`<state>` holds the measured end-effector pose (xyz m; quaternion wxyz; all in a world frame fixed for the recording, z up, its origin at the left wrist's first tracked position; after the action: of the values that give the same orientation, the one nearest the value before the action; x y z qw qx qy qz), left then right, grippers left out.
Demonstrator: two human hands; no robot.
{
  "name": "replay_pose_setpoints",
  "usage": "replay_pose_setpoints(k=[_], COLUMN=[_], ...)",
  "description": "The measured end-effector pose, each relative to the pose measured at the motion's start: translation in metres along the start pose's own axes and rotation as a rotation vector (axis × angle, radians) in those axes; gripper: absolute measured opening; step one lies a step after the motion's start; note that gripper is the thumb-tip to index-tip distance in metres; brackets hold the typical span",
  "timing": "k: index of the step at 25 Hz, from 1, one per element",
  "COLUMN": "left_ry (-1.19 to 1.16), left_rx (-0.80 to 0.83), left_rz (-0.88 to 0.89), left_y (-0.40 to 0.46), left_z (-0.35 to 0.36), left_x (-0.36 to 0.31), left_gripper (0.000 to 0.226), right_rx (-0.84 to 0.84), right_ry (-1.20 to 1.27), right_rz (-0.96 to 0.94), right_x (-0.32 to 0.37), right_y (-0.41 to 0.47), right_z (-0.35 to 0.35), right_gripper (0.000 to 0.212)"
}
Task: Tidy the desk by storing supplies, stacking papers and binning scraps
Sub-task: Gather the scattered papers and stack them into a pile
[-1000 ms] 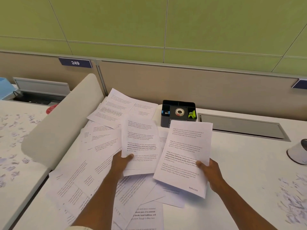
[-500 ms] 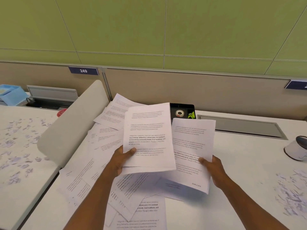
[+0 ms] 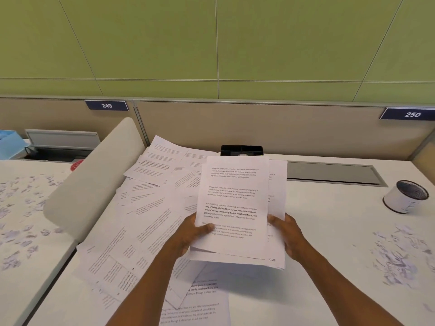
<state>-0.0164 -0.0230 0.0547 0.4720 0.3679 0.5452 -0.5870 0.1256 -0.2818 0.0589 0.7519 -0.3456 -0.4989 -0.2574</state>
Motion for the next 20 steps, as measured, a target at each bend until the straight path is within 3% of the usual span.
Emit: replay_pose_setpoints(k=[3, 7, 14, 20], left_ry=[-0.018, -0.019, -0.141, -0.097], left_rx=[0.05, 0.078, 0.08, -0.107], left_rz=[0.004, 0.005, 0.049, 0.022], left_y=[0.003, 0.007, 0.008, 0.012], left_z=[0.014, 0.036, 0.048, 0.062], left_x=[-0.004, -0.004, -0.01, -0.002], left_gripper=[0.06, 0.069, 0.051, 0.038], right_rx=[-0.067, -0.02, 0.096, 0.162], right_ry=[0.006, -0.067, -0.126, -0.228], right_rz=[-0.027, -0.07, -0.06, 0.009], right_x=[0.004, 0.009, 0.006, -0.008], right_y=[-0.007, -0.012, -0.024, -0.027], right_z=[-0.003, -0.001, -0.017, -0.01], right_gripper=[0.034, 0.04, 0.053, 0.056])
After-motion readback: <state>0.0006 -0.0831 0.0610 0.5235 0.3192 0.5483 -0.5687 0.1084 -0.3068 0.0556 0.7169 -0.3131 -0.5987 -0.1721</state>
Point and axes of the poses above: each hand's wrist, its own y-axis towards the middle knuckle, its own z-axis out of the palm, x = y × z, the point moved 2 cm from there along y, towards the middle knuckle, and after that the axes turned 12 degrees about x, right-handed, at the moved point
